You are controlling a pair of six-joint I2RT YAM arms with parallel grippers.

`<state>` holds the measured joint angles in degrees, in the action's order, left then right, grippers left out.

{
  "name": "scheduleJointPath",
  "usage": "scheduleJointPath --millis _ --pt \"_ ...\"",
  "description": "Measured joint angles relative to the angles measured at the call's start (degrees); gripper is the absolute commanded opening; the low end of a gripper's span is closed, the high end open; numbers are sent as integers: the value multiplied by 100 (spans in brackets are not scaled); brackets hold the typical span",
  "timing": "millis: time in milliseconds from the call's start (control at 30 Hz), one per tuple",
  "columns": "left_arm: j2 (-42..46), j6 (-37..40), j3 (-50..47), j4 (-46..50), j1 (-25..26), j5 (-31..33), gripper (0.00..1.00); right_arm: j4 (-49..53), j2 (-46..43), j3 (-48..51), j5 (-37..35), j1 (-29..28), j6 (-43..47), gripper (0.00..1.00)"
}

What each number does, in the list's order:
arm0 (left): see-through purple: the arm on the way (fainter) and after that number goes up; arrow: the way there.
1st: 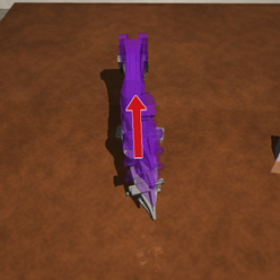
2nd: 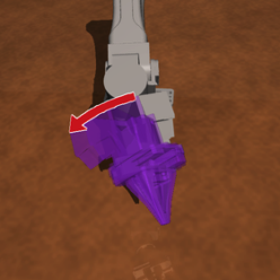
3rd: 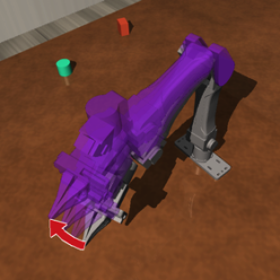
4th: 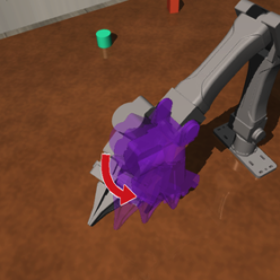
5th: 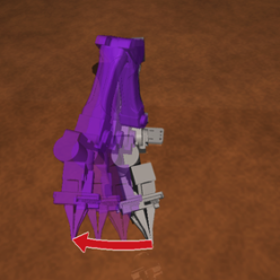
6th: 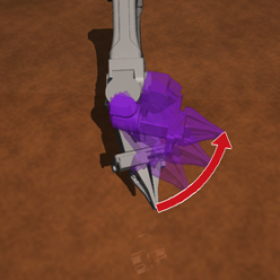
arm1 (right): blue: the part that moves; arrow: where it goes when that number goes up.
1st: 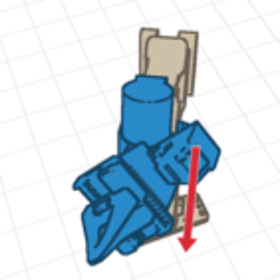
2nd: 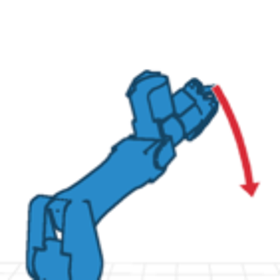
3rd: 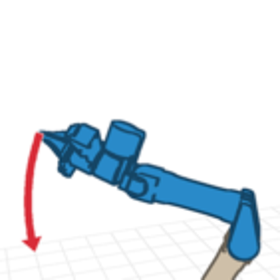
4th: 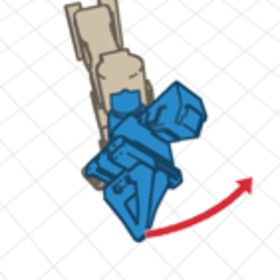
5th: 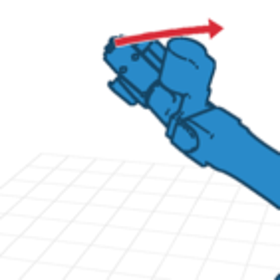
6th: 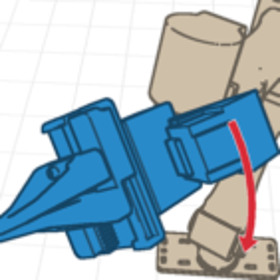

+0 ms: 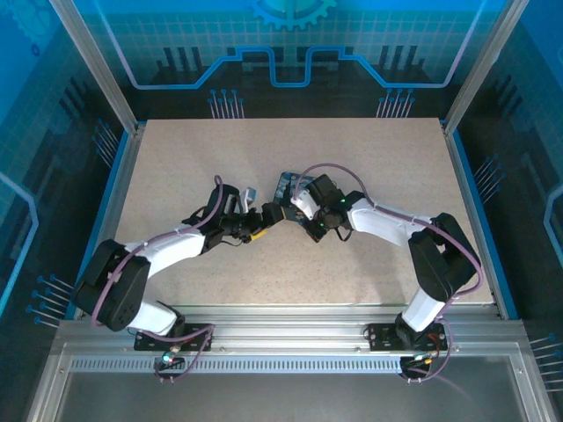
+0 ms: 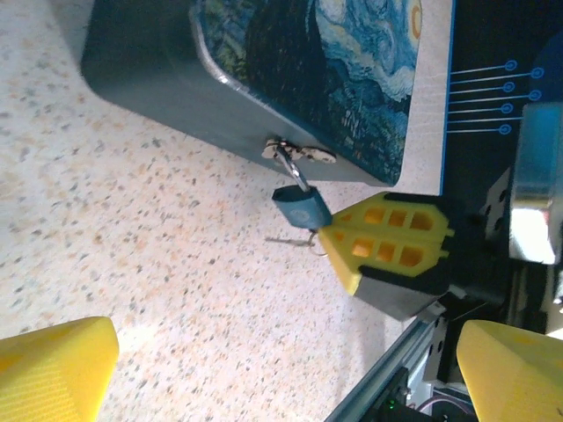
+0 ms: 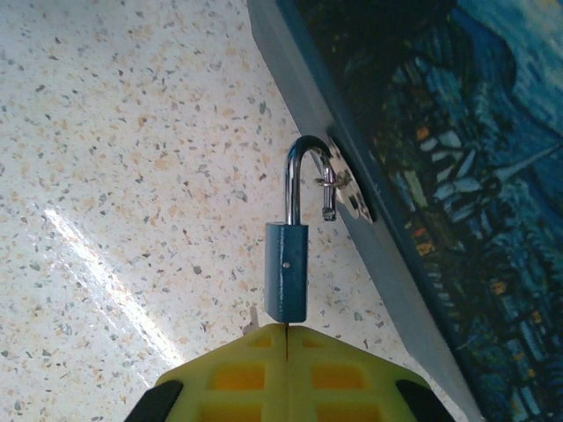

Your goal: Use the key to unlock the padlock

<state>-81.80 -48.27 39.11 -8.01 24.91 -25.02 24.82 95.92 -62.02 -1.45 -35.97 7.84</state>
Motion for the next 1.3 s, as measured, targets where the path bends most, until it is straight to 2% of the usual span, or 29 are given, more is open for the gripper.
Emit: scheduleJointPath --millis 300,900,1100,1300 --pt "555 251 -50 826 -7 175 99 361 264 -203 -98 -151 503 0" --pt "673 330 -251 1078 -57 267 99 -92 522 -385 -334 -452 1928 0" --pt "1117 326 -317 1259 -184 378 99 -295 306 -289 -118 -527 1932 0" --pt "1488 328 -330 1513 -321 466 99 -407 -413 72 -70 -577 1694 0"
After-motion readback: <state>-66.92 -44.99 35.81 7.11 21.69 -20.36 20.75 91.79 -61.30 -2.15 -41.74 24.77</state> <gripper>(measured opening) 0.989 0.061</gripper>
